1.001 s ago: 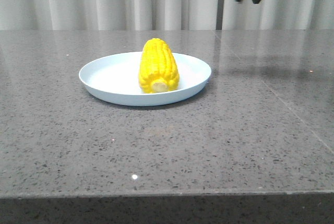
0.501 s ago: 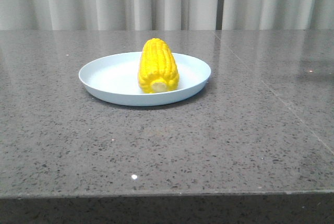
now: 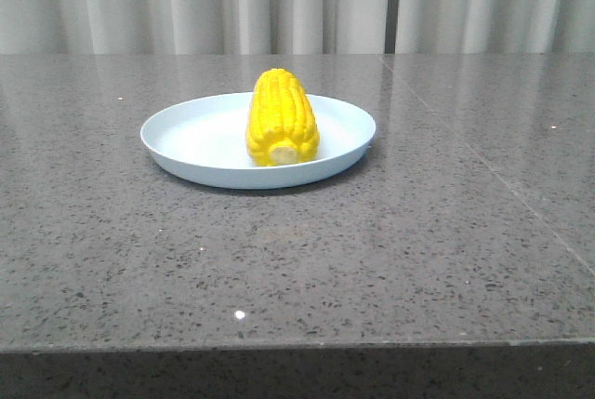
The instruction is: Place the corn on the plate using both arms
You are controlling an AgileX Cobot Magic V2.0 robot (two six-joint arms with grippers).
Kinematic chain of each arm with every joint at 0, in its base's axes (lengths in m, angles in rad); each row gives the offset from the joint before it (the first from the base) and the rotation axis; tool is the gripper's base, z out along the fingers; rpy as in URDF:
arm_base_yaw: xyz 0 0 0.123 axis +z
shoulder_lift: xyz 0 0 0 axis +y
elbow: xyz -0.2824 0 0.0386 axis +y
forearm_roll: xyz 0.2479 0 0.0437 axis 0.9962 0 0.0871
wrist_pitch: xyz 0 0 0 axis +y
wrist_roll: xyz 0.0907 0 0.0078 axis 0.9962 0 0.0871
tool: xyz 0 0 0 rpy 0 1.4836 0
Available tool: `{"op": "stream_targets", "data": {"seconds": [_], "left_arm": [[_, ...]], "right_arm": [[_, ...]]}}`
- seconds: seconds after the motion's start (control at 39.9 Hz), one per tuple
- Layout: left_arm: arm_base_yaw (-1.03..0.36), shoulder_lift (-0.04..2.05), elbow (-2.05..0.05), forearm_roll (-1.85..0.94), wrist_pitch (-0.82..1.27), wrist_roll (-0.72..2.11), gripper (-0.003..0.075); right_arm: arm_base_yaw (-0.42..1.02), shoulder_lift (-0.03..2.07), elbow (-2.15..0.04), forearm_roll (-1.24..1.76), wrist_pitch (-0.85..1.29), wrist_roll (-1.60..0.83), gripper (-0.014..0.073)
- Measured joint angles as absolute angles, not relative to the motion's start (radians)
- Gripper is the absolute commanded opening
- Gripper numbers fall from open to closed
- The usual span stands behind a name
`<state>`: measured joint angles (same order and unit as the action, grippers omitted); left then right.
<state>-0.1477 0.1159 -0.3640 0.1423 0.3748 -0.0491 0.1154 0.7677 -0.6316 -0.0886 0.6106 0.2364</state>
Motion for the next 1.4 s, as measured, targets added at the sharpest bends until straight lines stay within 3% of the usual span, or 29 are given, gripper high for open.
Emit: {"op": "stream_targets", "data": {"seconds": [0.3,0.48,1.4], "left_arm": [[-0.148,0.116,-0.364,0.142,0.375,-0.049,-0.002],[-0.148,0.116,-0.364,0.142,0.375,-0.049,-0.002],[-0.148,0.116,-0.364,0.142,0.375,-0.049,-0.002]], "right_arm": [[0.115,0.305,-0.383,-0.101,0.451,0.234,-0.0111],[0.115,0.149,-0.324,-0.105,0.388,0.234,-0.0111],[0.115,0.128,-0.322,-0.107,0.38,0.232,-0.0111]]}}
